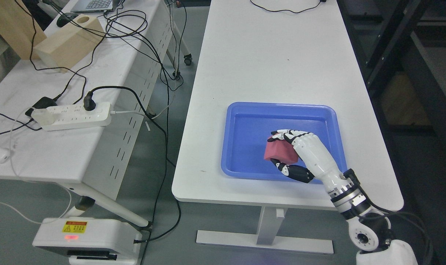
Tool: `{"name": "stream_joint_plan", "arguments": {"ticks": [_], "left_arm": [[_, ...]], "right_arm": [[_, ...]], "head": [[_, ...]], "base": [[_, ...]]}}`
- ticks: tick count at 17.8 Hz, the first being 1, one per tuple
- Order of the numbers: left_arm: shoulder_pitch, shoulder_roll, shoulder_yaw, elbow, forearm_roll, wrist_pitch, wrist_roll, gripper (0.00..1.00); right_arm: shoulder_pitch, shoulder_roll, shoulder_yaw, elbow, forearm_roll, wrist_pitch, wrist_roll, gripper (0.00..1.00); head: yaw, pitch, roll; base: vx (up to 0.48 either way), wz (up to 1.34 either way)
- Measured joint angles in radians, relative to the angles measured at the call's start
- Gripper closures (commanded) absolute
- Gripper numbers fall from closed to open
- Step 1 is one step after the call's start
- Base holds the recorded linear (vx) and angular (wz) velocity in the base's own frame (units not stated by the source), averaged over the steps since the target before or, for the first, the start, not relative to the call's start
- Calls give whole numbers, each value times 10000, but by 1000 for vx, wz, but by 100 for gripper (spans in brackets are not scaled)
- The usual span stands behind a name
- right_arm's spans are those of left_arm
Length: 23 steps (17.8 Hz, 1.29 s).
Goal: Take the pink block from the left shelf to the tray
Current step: 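Lower the pink cube into the blue tray with the right hand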
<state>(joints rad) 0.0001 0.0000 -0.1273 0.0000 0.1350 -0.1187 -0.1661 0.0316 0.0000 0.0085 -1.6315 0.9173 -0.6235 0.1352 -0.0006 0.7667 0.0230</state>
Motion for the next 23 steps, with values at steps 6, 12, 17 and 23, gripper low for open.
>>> {"name": "stream_joint_plan", "arguments": {"ticks": [6,12,17,23], "left_arm": [[-1,0,0,0,0,0,0,0],[-1,0,0,0,0,0,0,0],[-1,0,0,0,0,0,0,0],[-1,0,0,0,0,0,0,0]], "right_arm": [[-216,0,337,32,121,22,-52,94],[-287,0,574,208,597,72,-63,94],[-305,0,674,330,1126,199,-2,87],[-311,0,736,397,1397,833,22,53]], "head": [[0,0,0],[0,0,0],[0,1,0],[0,1,0]], "base": [[61,-10],[70,-13],[54,-3],[38,0]]}}
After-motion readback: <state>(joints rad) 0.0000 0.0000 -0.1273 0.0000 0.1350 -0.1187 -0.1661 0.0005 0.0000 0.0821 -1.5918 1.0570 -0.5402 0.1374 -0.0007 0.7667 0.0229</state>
